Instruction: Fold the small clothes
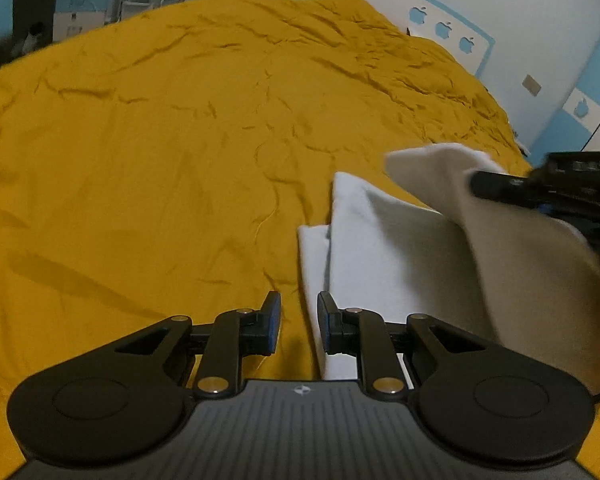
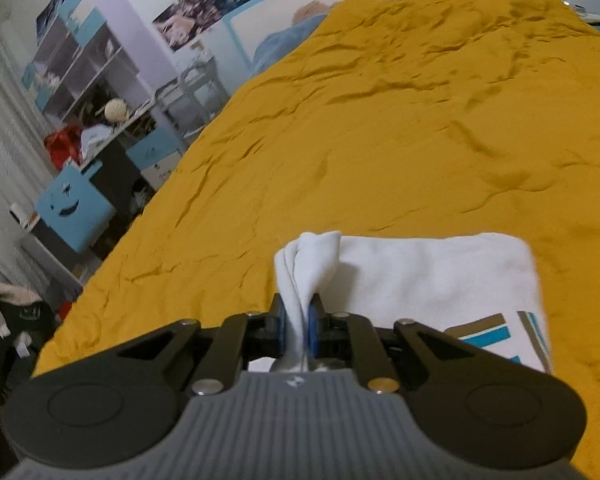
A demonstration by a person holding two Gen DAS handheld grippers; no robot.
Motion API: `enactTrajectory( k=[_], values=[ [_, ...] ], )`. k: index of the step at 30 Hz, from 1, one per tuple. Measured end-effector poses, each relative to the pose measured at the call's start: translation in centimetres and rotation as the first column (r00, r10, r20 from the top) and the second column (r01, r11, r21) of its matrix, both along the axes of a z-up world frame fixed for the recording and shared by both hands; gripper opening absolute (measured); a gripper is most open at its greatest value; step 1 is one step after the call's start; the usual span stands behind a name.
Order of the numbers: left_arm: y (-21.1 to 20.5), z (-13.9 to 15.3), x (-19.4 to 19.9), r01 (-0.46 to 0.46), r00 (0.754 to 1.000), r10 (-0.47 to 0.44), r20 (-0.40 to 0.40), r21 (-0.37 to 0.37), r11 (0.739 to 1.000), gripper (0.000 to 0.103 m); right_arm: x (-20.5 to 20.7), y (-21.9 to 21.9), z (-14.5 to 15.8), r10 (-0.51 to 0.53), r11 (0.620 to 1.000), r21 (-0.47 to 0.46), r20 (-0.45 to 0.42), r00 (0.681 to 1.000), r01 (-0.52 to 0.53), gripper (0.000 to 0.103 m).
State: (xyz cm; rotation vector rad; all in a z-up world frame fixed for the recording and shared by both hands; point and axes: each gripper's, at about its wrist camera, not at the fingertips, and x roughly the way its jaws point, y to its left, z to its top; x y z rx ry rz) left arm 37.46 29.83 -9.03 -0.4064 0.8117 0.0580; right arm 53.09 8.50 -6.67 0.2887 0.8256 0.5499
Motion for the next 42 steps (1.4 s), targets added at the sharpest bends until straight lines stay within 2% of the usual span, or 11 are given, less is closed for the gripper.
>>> enactTrajectory(
  k=[7,12,15,17,19,22,25,28,32,36,42],
  values=[
    [1.0,-1.6,-0.1,-0.004,1.0,0.005,0.016,-0.045,0.999,0.022,0.9,5.1,-3.5,0.029,0.997,-0.076,-0.004,1.0,-0.029,0.006],
    [1.3,-2.2,-0.1,-0.015,1.0,0.016,0.019,-0.059,0.998,0.022,1.7,6.5,-5.9,0.059,0.991,-0.119,-0.044,0.997,-0.064,0.006],
    [1.4,-1.9,-0.4,-0.018,0.999,0.02,0.025,-0.065,0.998,0.022,1.8,7.9,-7.3,0.101,0.976,-0.184,-0.078,0.992,-0.114,0.006],
    [1.5,-1.6,-0.6,-0.02,0.999,0.021,0.026,-0.067,0.998,0.022,1.7,8.4,-7.5,0.12,0.964,-0.228,-0.073,0.99,-0.134,0.008],
    [1.6,-1.2,-1.0,-0.025,0.999,0.027,0.022,-0.074,0.997,0.022,1.0,8.7,-6.6,0.155,0.951,-0.262,-0.046,0.987,-0.162,0.014],
    [1.6,-0.2,-2.0,-0.025,0.999,0.029,0.033,-0.097,0.995,0.022,-0.7,8.5,-4.6,0.212,0.944,-0.257,-0.014,0.977,-0.208,0.017],
    [1.4,1.4,-3.8,-0.02,0.998,0.028,0.059,-0.129,0.991,0.024,-3.2,7.0,-1.8,0.245,0.946,-0.228,0.048,0.968,-0.229,0.017],
    [1.2,2.9,-5.7,-0.026,0.996,0.04,0.076,-0.175,0.984,0.032,-6.0,4.0,1.0,0.245,0.957,-0.192,0.119,0.962,-0.22,0.018],
    [0.8,4.1,-8.3,-0.022,0.994,0.047,0.097,-0.244,0.969,0.052,-9.0,-0.1,2.7,0.213,0.964,-0.196,0.172,0.962,-0.178,0.022],
    [0.3,3.7,-10.3,-0.059,0.995,0.079,0.068,-0.259,0.964,0.062,-12.3,-3.9,1.9,0.174,0.962,-0.238,0.174,0.969,-0.13,0.026],
    [-0.1,0.4,-11.3,-0.09,0.996,0.089,-0.019,-0.333,0.939,0.07,-15.6,-9.1,-2.2,0.119,0.931,-0.359,0.127,0.985,-0.066,0.031]
  ],
)
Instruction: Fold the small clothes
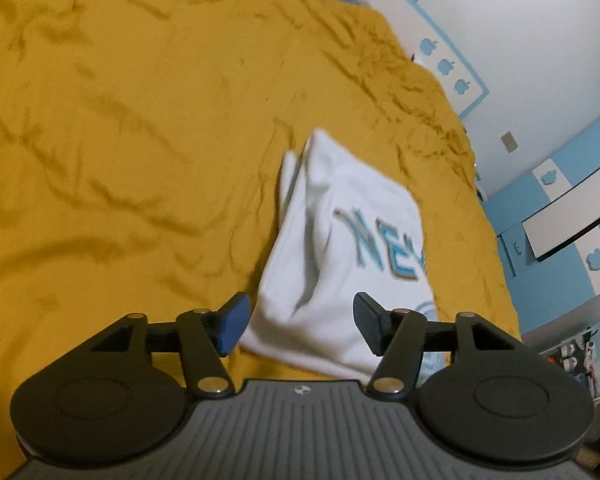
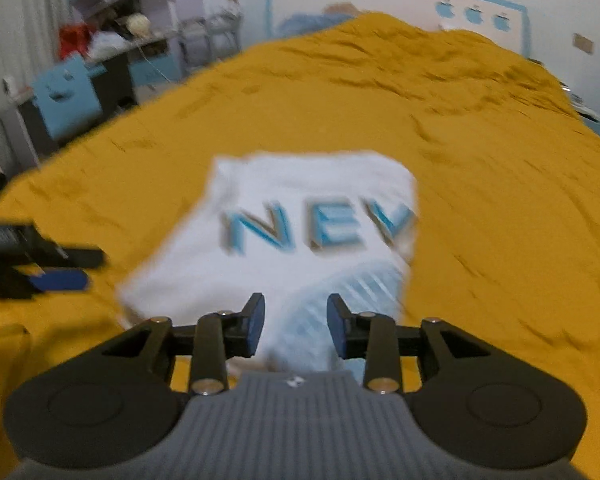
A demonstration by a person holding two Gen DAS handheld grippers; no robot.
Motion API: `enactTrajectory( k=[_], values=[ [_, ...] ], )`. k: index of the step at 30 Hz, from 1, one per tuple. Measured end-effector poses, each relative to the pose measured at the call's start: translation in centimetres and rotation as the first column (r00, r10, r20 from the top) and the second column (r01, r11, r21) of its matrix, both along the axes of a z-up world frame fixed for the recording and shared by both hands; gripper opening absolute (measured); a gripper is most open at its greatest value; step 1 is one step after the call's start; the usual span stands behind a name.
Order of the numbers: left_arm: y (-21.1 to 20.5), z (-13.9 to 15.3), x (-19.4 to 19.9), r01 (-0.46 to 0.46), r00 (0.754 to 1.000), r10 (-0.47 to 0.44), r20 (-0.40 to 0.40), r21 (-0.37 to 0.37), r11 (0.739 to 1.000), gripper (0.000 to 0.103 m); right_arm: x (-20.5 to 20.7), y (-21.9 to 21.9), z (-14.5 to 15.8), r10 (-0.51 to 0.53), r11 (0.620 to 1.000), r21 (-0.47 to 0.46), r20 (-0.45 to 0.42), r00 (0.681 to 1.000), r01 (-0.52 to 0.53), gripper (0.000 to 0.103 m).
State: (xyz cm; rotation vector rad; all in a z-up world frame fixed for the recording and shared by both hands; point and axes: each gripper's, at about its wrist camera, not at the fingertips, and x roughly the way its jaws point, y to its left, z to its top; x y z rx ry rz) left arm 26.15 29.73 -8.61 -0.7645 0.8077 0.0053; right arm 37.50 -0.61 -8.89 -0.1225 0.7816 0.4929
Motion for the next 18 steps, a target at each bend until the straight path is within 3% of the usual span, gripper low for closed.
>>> enactTrajectory(
  k=[5,8,13,14,18],
  values=[
    [-0.7,-2.7,1.2,0.001,1.0,-0.002,-0.026,-0.062,0.998,0.07,-1.6,-3.3,-2.8,-0.056,0.993,-0.104,-0.006,0.998,0.055,0.036],
    [-1.2,-3.1,1.8,-0.017,1.0,0.016,-0.022,-0.032,0.999,0.067,-2.3,-3.8,-4.2,-0.038,0.988,-0.15,-0.006,0.999,0.037,0.038],
    [-1.4,-2.4,1.3,-0.034,0.998,0.035,0.049,-0.024,0.999,0.028,-2.2,-3.4,-5.4,-0.031,0.987,-0.158,0.008,0.999,0.032,0.037],
    [-1.4,-2.0,1.1,-0.029,0.998,0.029,0.06,-0.006,1.0,0.015,-2.2,-3.0,-5.3,-0.031,0.986,-0.161,0.012,0.999,0.033,0.034],
    [-2.1,0.0,0.7,-0.016,0.993,0.011,0.118,0.044,0.999,0.01,-1.1,-2.4,-5.6,-0.058,0.989,-0.137,-0.008,0.998,0.056,0.017]
  ],
)
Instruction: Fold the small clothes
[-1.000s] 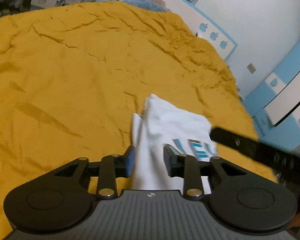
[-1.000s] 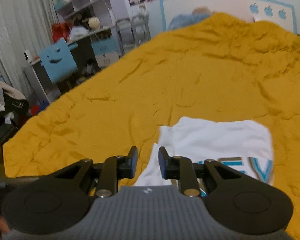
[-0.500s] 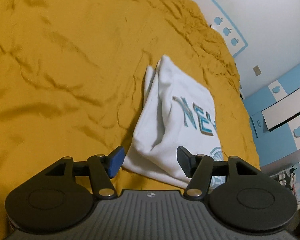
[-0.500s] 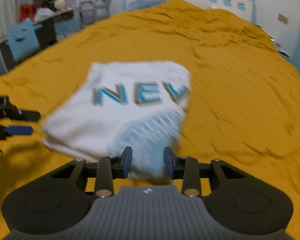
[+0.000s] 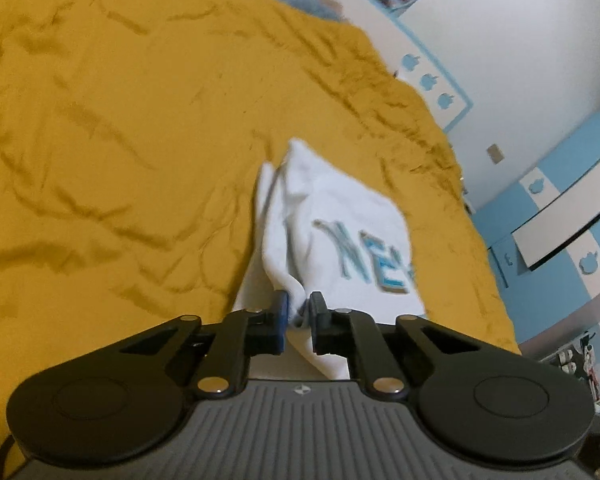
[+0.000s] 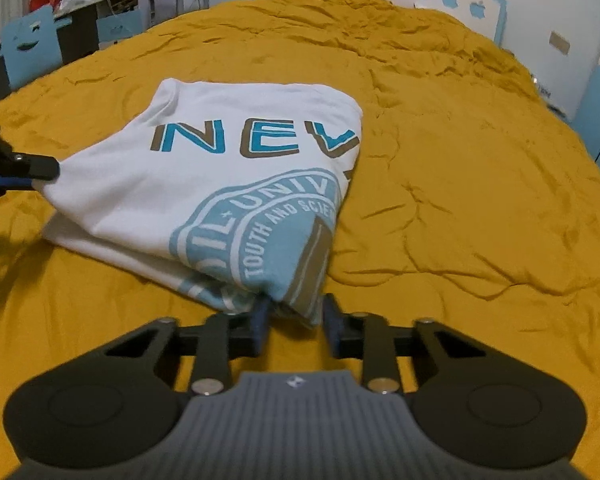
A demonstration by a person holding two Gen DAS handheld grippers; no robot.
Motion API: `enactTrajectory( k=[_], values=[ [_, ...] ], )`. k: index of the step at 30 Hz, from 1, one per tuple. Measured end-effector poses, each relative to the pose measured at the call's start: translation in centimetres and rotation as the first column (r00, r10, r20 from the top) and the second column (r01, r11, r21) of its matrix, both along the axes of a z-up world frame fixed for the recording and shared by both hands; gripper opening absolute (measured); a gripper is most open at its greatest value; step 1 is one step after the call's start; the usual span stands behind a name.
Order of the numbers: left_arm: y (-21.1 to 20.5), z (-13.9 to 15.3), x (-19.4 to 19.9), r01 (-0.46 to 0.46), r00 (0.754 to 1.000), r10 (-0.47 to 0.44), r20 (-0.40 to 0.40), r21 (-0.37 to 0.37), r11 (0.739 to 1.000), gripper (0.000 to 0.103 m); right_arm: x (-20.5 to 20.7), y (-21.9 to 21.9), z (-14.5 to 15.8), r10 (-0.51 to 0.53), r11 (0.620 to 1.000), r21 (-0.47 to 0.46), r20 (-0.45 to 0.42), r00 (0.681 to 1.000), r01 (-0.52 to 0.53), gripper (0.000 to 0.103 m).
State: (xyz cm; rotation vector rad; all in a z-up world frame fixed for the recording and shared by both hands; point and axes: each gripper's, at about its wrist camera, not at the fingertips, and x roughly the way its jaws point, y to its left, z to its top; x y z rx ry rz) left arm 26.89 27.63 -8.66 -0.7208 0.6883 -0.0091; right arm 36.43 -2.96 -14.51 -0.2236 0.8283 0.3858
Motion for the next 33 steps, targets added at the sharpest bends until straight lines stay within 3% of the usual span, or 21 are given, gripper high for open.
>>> enactTrajectory(
  k=[5,12,15,17,18,21,28,33],
  values=[
    [-0.2,0.7,-0.3,0.004,1.0,-0.004,-0.021,0.023,1.0,0.009,0.1,-0.7,0.7,-0.017,1.0,0.012,0.002,1.0,0.017,0.0],
    [-0.7,-1.2,-0.2,0.013,0.991,-0.001,-0.136,0.09,0.996,0.008,0.1,-1.3,0.9,-0.03,0.999,-0.026,-0.001,1.0,0.03,0.0],
    [-0.8,-2.6,0.1,0.012,0.979,0.016,-0.205,0.135,0.991,0.005,0.2,-1.1,-0.3,-0.032,0.998,-0.055,-0.024,0.999,0.03,0.0],
    [-0.7,-3.3,0.2,-0.013,0.959,0.074,-0.274,0.22,0.975,0.0,0.5,-1.2,-1.1,-0.041,0.998,-0.057,-0.052,0.998,0.038,0.0],
    [-0.4,-3.9,0.2,-0.016,0.953,0.084,-0.291,0.226,0.974,0.0,0.6,-1.2,-1.4,-0.045,0.997,-0.058,-0.059,0.997,0.041,0.0],
    [0.6,-4.5,-0.2,-0.036,0.957,0.078,-0.278,0.152,0.988,0.0,0.9,-1.1,-2.0,-0.048,0.997,-0.063,-0.073,0.996,0.043,0.0],
    [0.6,-3.4,-0.6,-0.023,0.97,0.059,-0.235,0.153,0.988,0.0,0.7,-1.1,-2.0,-0.033,0.997,-0.074,-0.087,0.996,0.026,0.0],
    [0.5,-1.8,-0.7,-0.021,0.986,0.047,-0.163,0.154,0.988,0.001,0.3,-1.9,-1.9,-0.055,0.996,-0.082,-0.107,0.993,0.047,0.0]
  ],
)
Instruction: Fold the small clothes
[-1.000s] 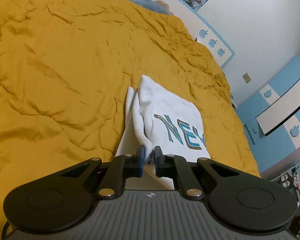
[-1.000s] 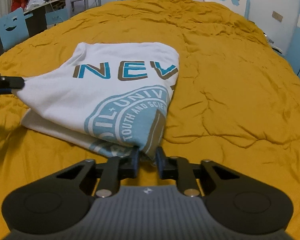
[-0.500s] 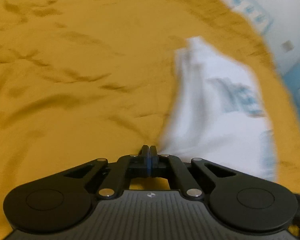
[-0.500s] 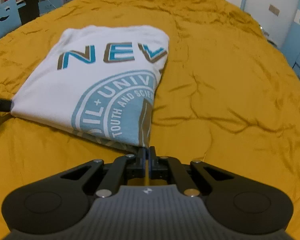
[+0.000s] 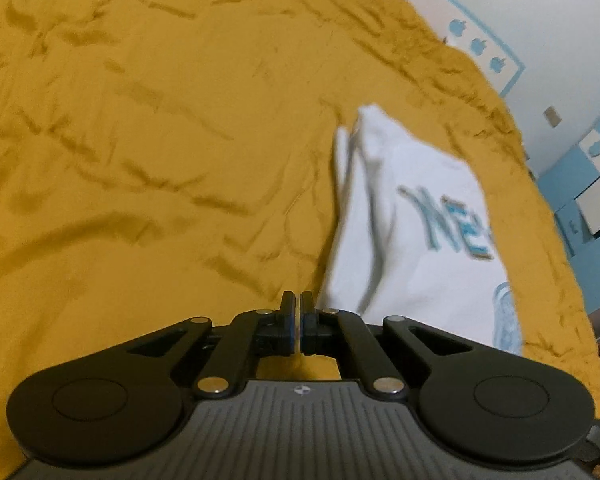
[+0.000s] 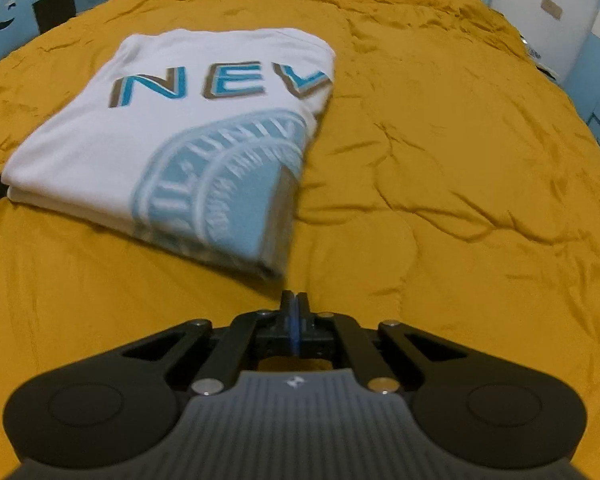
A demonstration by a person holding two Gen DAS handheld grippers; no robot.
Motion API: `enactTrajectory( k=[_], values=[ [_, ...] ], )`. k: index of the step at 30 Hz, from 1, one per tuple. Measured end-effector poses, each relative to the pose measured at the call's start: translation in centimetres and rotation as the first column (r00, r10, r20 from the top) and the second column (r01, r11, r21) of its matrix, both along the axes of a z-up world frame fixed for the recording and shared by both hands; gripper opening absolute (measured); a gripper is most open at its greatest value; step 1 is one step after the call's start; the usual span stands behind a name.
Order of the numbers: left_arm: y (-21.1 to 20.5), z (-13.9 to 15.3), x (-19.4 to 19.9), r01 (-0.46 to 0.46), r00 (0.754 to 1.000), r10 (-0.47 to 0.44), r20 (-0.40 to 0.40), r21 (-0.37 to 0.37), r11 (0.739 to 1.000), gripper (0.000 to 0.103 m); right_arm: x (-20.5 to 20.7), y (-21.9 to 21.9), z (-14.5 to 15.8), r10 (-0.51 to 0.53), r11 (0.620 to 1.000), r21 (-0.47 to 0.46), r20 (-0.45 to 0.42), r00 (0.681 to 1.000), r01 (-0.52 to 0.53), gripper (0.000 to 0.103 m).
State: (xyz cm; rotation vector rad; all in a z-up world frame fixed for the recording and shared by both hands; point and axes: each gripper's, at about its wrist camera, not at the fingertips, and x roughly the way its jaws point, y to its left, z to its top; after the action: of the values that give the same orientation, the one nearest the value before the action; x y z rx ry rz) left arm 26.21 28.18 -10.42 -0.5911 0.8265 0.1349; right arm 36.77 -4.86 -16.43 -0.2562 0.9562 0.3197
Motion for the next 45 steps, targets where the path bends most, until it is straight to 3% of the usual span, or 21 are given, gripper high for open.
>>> enactTrajectory(
  k=[5,11,15,17,21,24,27,30,34,40,45],
  values=[
    [-0.4,1.6,1.2,0.019,0.999,-0.02,0.049,0.022,1.0,0.003,0.3,-1.4,1.5,-0.032,0.998,0.062,0.004,0.999,0.032,0.0],
    [-0.6,2.6,3.0,0.025,0.995,-0.028,0.098,0.031,0.999,0.03,1.8,-1.7,3.4,-0.054,0.988,0.146,0.052,0.997,0.046,0.002],
    [-0.2,2.7,4.6,0.025,0.99,-0.025,0.14,0.004,1.0,0.059,3.3,-1.9,4.0,-0.072,0.979,0.197,0.074,0.995,0.057,0.028],
    [0.0,2.7,5.6,0.034,0.988,-0.032,0.149,-0.01,0.999,0.06,4.2,-2.0,4.2,-0.079,0.972,0.228,0.075,0.994,0.06,0.031],
    [0.5,2.3,7.6,0.04,0.986,-0.032,0.162,-0.048,0.998,0.077,6.5,-2.1,4.3,-0.095,0.953,0.294,0.06,0.994,0.074,0.052],
    [1.0,1.8,9.0,0.052,0.983,-0.034,0.178,-0.098,0.994,0.085,8.5,-2.0,4.1,-0.112,0.939,0.333,0.048,0.993,0.09,0.058],
    [1.4,1.1,10.8,0.053,0.985,-0.029,0.172,-0.138,0.989,0.088,10.6,-1.8,3.6,-0.124,0.923,0.371,0.023,0.992,0.107,0.067],
    [1.9,0.1,12.4,0.064,0.987,-0.037,0.155,-0.174,0.983,0.089,12.9,-1.5,3.0,-0.129,0.91,0.396,-0.002,0.992,0.119,0.069],
    [3.0,-1.5,14.1,0.091,0.987,-0.057,0.149,-0.237,0.967,0.089,15.4,-1.0,2.4,-0.134,0.888,0.441,-0.03,0.991,0.133,0.069],
    [5.5,-4.1,15.6,0.065,0.989,-0.01,0.146,-0.378,0.923,0.09,19.4,-1.5,0.3,-0.168,0.827,0.522,-0.123,0.978,0.208,0.069],
    [5.9,-6.2,16.9,0.07,0.991,-0.013,0.135,-0.424,0.903,0.09,21.6,-1.7,-1.9,-0.166,0.772,0.582,-0.205,0.965,0.257,0.064]
  ],
)
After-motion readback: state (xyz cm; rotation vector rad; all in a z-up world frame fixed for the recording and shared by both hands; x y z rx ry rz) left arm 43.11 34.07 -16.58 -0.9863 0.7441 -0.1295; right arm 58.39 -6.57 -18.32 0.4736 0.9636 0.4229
